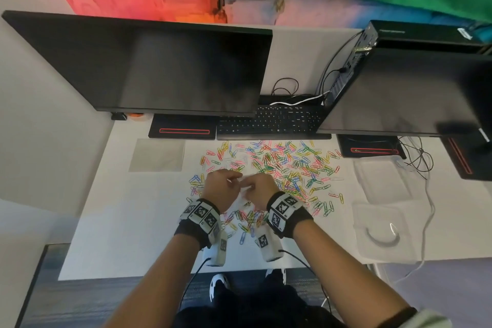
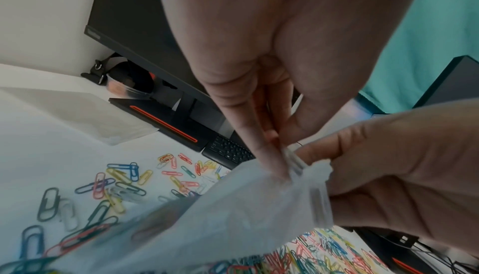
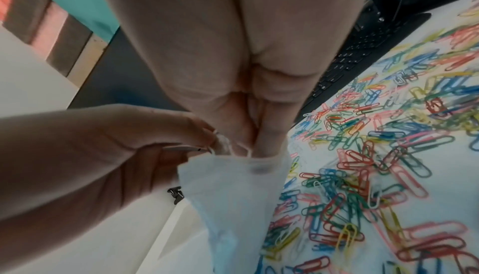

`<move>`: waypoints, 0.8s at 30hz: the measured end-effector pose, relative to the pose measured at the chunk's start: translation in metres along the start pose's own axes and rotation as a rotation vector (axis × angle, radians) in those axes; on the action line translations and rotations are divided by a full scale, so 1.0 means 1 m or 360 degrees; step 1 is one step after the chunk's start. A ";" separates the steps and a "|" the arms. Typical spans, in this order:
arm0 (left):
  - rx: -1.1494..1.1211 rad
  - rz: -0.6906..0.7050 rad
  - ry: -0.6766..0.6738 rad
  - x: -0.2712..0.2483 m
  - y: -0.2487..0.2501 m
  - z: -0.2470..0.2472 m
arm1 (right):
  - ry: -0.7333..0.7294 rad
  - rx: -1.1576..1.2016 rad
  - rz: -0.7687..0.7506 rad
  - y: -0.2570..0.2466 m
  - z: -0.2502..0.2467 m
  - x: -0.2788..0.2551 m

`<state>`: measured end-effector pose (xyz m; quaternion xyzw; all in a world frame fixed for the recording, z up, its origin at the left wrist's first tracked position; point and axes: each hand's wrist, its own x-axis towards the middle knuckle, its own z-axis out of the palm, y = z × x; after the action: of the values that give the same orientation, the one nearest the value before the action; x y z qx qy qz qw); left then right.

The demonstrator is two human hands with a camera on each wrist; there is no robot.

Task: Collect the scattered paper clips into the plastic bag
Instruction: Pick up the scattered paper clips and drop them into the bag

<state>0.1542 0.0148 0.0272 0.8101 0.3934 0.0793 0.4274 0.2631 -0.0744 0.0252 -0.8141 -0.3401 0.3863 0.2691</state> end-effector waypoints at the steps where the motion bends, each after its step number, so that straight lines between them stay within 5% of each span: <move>1: -0.0001 0.0005 0.0005 0.001 0.001 -0.001 | 0.0037 0.0023 -0.0056 -0.001 -0.002 -0.001; 6: 0.0038 0.0037 0.0027 0.003 0.004 -0.008 | 0.0217 0.0741 -0.0107 0.005 -0.024 -0.010; 9: -0.0022 -0.0043 0.0069 0.003 0.003 -0.014 | 0.0278 0.0430 -0.0038 0.044 -0.031 -0.009; 14: -0.0112 -0.0120 -0.0003 -0.003 -0.002 -0.018 | -0.0393 -0.0536 0.0138 0.115 -0.013 -0.021; 24: -0.0143 -0.0123 0.0008 -0.009 -0.005 -0.019 | -0.0238 -0.0866 -0.0408 0.124 0.043 -0.020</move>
<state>0.1363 0.0219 0.0374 0.7742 0.4215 0.0823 0.4651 0.2616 -0.1592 -0.0769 -0.7761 -0.5497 0.3027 0.0621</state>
